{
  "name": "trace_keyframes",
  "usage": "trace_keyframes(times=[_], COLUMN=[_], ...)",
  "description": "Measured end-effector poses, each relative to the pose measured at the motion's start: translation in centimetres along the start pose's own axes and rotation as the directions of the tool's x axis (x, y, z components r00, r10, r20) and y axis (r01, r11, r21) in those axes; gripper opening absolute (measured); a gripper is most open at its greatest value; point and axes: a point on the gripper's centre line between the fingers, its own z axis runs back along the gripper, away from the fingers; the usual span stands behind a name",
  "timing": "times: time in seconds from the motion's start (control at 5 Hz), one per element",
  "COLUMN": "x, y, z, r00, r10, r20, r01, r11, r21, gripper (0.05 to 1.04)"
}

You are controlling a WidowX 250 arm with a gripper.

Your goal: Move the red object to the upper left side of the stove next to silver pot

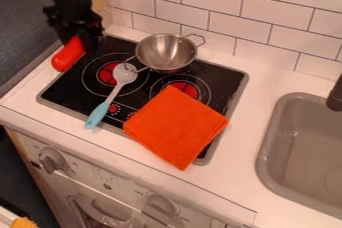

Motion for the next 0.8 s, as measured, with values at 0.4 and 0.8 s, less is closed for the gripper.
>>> trace_keyframes(times=[0.4,0.8], x=[1.5,0.3], y=[0.4,-0.5], z=[-2.9,-2.7], r00=[0.997,1.000], r10=[-0.075,0.000], r20=[-0.021,-0.012], r01=[0.077,0.000], r11=[0.995,1.000], r21=[0.059,0.014], gripper=[0.623,1.007])
